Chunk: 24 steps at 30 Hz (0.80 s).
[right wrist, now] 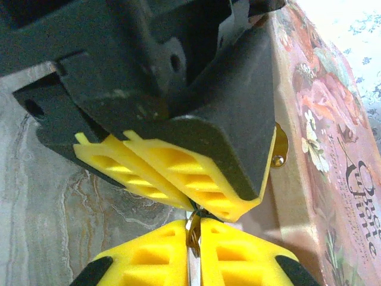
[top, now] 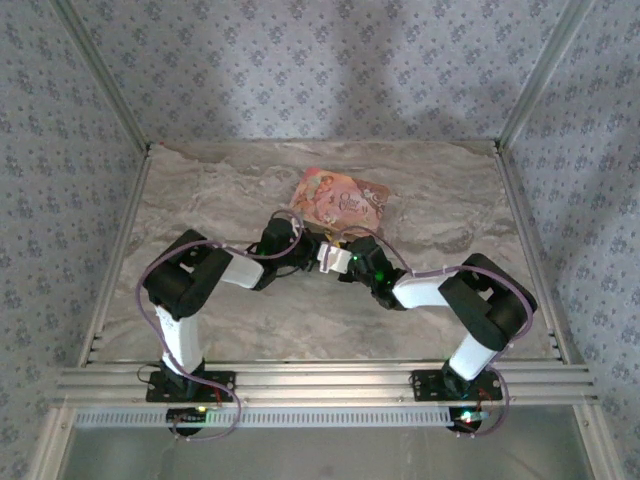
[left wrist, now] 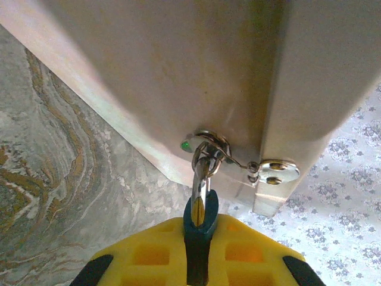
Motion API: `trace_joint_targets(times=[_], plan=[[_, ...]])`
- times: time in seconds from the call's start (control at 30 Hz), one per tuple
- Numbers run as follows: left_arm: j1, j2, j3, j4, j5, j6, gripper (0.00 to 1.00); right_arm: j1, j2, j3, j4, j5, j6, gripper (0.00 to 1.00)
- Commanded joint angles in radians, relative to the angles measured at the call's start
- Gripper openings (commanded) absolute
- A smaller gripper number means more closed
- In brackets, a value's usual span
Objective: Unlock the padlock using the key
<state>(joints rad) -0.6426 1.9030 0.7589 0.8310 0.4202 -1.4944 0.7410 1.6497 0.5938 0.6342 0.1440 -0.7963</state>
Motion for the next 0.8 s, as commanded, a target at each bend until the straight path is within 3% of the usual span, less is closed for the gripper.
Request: trace_joint_targets(times=[0.0, 0.17, 0.77], plan=[[-0.016, -0.018, 0.020, -0.013, 0.034, -0.013, 0.00, -0.007, 0.015, 0.029, 0.034, 0.022, 0.024, 0.07], [-0.019, -0.015, 0.019, -0.004, 0.032, -0.018, 0.00, -0.007, 0.014, 0.029, 0.036, 0.029, 0.036, 0.00], [-0.023, -0.013, 0.013, 0.018, 0.027, -0.035, 0.00, -0.001, -0.021, 0.041, 0.016, 0.054, 0.197, 0.00]])
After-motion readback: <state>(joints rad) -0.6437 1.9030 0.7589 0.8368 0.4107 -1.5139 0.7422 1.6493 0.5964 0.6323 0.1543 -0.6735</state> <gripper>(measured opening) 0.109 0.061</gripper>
